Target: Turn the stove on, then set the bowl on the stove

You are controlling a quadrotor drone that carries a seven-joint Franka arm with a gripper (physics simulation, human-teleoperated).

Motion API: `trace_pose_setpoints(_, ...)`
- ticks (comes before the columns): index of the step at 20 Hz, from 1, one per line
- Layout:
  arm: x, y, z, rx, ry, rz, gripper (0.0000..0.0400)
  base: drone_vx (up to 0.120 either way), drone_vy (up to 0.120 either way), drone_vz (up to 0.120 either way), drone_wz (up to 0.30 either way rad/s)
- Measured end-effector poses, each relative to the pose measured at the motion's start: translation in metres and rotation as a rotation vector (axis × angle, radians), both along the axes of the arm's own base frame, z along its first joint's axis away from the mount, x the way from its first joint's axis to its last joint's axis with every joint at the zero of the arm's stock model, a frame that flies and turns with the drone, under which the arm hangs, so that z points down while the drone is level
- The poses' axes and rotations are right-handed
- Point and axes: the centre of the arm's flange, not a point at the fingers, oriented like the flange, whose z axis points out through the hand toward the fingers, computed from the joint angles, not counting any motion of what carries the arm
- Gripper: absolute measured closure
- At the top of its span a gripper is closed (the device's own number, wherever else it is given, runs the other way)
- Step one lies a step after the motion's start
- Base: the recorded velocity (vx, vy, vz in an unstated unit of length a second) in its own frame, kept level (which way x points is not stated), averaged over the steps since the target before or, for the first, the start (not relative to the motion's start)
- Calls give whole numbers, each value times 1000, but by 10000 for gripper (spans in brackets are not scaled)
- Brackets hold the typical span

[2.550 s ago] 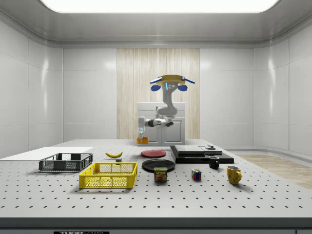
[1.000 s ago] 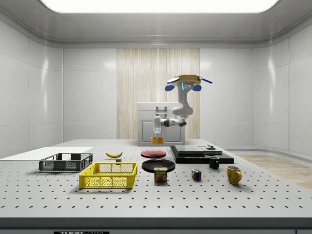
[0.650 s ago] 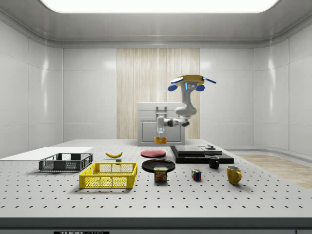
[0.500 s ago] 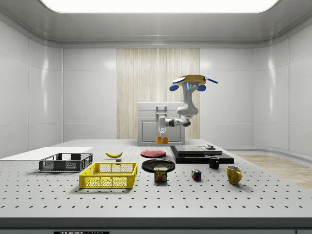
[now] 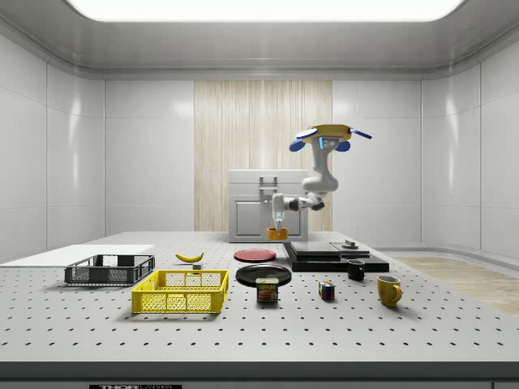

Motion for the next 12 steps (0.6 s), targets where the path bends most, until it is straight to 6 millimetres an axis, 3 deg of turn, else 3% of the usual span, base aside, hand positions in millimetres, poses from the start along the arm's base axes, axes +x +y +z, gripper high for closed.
trace_pose_setpoints(3, 0, 0, 0, 0, 0, 0, 300, -120, -40, 0, 0)
trace_pose_setpoints(12, 0, 0, 0, 0, 0, 0, 300, -120, 0, 0, 0)
